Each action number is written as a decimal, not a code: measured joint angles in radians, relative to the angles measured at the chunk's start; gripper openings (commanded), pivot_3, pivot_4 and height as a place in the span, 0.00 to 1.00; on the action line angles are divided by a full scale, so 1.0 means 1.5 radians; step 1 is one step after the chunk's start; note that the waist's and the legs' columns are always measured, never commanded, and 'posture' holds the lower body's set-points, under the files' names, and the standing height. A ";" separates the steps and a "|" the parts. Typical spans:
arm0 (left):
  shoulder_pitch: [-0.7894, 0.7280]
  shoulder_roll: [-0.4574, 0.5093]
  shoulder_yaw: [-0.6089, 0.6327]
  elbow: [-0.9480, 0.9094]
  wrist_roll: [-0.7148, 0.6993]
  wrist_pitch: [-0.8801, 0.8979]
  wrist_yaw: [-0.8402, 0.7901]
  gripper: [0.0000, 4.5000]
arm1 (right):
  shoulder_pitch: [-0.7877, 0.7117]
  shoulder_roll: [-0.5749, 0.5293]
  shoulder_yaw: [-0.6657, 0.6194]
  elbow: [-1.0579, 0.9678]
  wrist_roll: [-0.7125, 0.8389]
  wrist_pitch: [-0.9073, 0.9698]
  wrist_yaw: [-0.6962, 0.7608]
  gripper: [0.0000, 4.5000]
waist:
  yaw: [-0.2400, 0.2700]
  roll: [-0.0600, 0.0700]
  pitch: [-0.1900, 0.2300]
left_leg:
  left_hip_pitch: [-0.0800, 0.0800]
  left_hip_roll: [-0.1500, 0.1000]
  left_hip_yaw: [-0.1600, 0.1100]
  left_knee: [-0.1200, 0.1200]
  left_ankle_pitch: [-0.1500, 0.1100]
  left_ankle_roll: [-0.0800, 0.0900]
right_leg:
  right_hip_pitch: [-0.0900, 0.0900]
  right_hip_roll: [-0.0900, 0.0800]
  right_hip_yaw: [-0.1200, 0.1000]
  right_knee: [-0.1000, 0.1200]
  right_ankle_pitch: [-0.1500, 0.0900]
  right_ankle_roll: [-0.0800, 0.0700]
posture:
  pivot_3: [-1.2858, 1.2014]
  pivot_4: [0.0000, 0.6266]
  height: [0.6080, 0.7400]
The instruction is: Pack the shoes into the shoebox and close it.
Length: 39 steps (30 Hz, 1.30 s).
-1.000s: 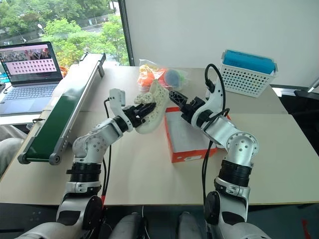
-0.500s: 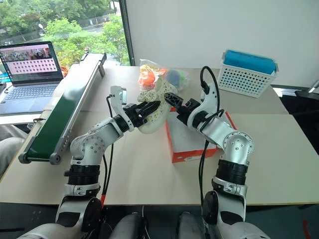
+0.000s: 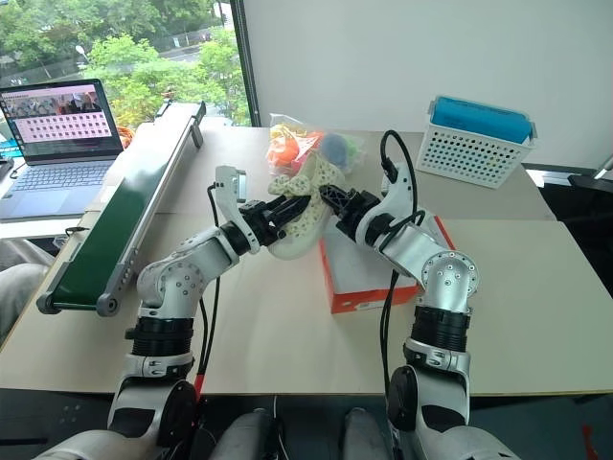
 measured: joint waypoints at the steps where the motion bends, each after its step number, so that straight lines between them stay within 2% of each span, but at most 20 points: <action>1: 0.000 0.000 0.000 0.000 0.000 0.000 0.000 0.42 | 0.000 0.000 0.000 0.000 0.001 0.000 -0.001 0.16 | 0.000 0.000 0.000 | 0.000 0.000 0.000 0.000 0.000 0.000 | 0.000 0.000 0.000 0.000 0.000 0.000 | 0.52 0.24 0.73; 9: 0.000 0.012 -0.017 -0.006 0.017 -0.010 0.000 0.42 | 0.006 0.028 -0.018 -0.001 0.031 -0.012 -0.001 0.14 | 0.000 0.000 0.000 | 0.000 0.000 0.000 0.000 0.000 0.000 | 0.000 0.000 0.000 0.000 0.000 0.000 | 0.52 0.24 0.73; 12: 0.000 0.025 -0.036 -0.012 0.039 -0.029 -0.009 0.58 | 0.009 0.037 -0.021 -0.006 0.036 -0.022 -0.001 0.14 | 0.000 0.000 0.000 | 0.000 0.000 0.000 0.000 0.000 0.000 | 0.000 0.000 0.000 0.000 0.000 0.000 | 0.52 0.24 0.73; 15: 0.002 0.031 -0.056 -0.020 0.052 -0.044 -0.025 0.82 | 0.009 0.042 -0.023 -0.007 0.036 -0.042 -0.009 0.14 | 0.000 0.000 0.000 | 0.000 0.000 0.000 0.000 0.000 0.000 | 0.000 0.000 0.000 0.000 0.000 0.000 | 0.52 0.24 0.73; 18: 0.005 0.035 -0.067 -0.026 0.054 -0.047 -0.036 0.82 | 0.008 0.034 -0.024 -0.007 0.029 -0.071 -0.021 0.14 | 0.000 0.001 0.000 | 0.000 0.000 0.000 0.000 0.000 0.000 | 0.000 0.000 0.000 0.000 0.000 0.000 | 0.52 0.24 0.73; 20: 0.013 0.039 -0.067 -0.029 0.048 -0.040 -0.043 0.82 | 0.003 0.000 -0.026 -0.007 0.018 -0.077 -0.025 0.14 | 0.002 0.002 0.001 | 0.000 0.000 0.000 0.000 0.000 0.000 | 0.000 0.000 0.000 0.000 0.000 0.000 | 0.52 0.24 0.73; 25: 0.043 0.057 -0.066 -0.035 0.043 -0.027 -0.053 0.82 | -0.054 -0.195 -0.032 0.033 -0.025 -0.038 -0.002 0.14 | 0.004 0.006 0.005 | -0.001 -0.001 0.000 -0.001 0.000 0.001 | 0.000 0.000 0.000 -0.002 0.000 0.000 | 0.52 0.24 0.73; 28: 0.048 0.058 -0.075 -0.043 0.043 -0.026 -0.062 0.82 | -0.092 -0.304 0.032 0.073 -0.061 0.045 0.068 0.14 | -0.001 0.008 0.006 | 0.000 0.000 0.001 -0.002 0.000 0.001 | 0.000 0.000 0.001 -0.003 0.000 0.000 | 0.52 0.24 0.73; 30: 0.055 0.067 -0.095 -0.057 0.044 -0.028 -0.085 0.82 | -0.116 -0.373 0.136 0.114 -0.126 0.103 0.157 0.14 | -0.004 0.008 0.006 | 0.001 0.000 0.002 -0.002 0.000 0.001 | 0.000 0.000 0.002 -0.003 0.000 0.000 | 0.52 0.24 0.73; 33: 0.064 0.089 -0.121 -0.074 0.050 -0.038 -0.121 0.82 | -0.116 -0.378 0.214 0.153 -0.179 0.121 0.220 0.14 | -0.004 0.008 0.006 | 0.001 0.000 0.002 -0.002 0.000 0.001 | 0.000 0.000 0.002 -0.003 0.000 0.000 | 0.52 0.24 0.73; 35: 0.080 0.134 -0.156 -0.096 0.069 -0.070 -0.181 0.82 | -0.117 -0.379 0.300 0.198 -0.246 0.120 0.293 0.14 | -0.002 0.008 0.007 | 0.000 0.000 0.002 -0.002 0.000 0.001 | -0.001 0.000 0.002 -0.003 0.000 0.000 | 0.52 0.24 0.73; 39: 0.087 0.202 -0.181 -0.102 0.098 -0.112 -0.250 0.82 | -0.139 -0.379 0.365 0.257 -0.326 0.097 0.377 0.14 | 0.002 0.008 0.007 | -0.001 0.000 0.002 -0.001 0.000 0.001 | -0.001 0.000 0.002 -0.003 0.000 0.000 | 0.52 0.24 0.73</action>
